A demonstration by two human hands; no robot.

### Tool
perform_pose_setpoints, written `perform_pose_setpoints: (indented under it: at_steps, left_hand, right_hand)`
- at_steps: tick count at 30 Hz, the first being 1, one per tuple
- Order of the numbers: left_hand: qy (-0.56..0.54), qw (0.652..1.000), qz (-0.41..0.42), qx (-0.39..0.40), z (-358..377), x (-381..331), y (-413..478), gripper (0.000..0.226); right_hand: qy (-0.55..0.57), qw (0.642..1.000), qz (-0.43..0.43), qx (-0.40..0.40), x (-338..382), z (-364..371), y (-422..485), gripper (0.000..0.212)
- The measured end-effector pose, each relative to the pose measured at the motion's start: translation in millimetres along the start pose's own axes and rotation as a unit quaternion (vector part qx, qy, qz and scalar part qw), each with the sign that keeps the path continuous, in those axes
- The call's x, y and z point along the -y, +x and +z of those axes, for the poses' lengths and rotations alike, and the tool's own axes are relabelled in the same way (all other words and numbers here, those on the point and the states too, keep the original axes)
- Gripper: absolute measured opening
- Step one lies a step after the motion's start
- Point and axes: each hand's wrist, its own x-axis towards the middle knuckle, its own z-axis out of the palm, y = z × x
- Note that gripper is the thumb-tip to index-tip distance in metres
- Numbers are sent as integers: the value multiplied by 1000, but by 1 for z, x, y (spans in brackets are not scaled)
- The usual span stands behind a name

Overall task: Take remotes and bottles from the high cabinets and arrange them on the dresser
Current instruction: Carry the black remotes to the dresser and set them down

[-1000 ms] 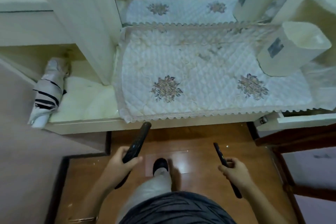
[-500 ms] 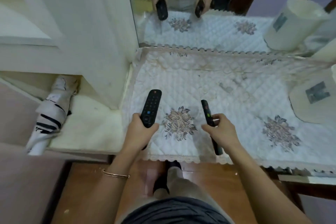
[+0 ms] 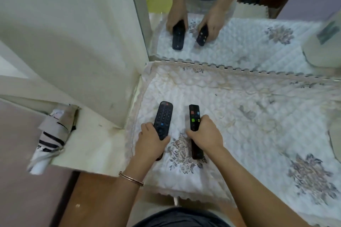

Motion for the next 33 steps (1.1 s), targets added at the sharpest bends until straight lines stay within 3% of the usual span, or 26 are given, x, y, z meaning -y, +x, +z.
perform_pose_setpoints:
  at_steps: [4, 9, 19, 28, 33]
  left_hand:
    - [49, 998, 35, -15, -3, 3, 1, 65]
    - [64, 995, 77, 21, -13, 8, 9, 65]
    - [24, 996, 87, 25, -15, 14, 10, 56]
    - [-6, 990, 125, 71, -21, 23, 15, 58]
    - [11, 975, 220, 34, -37, 30, 12, 55]
  right_hand:
    - [-15, 1000, 5, -13, 3, 7, 0, 54]
    - [-24, 1000, 16, -9, 1, 15, -12, 55]
    - [-7, 1000, 18, -2, 22, 40, -19, 49]
    - [50, 995, 55, -62, 17, 44, -36, 52]
    - [102, 978, 116, -138, -14, 37, -77, 41]
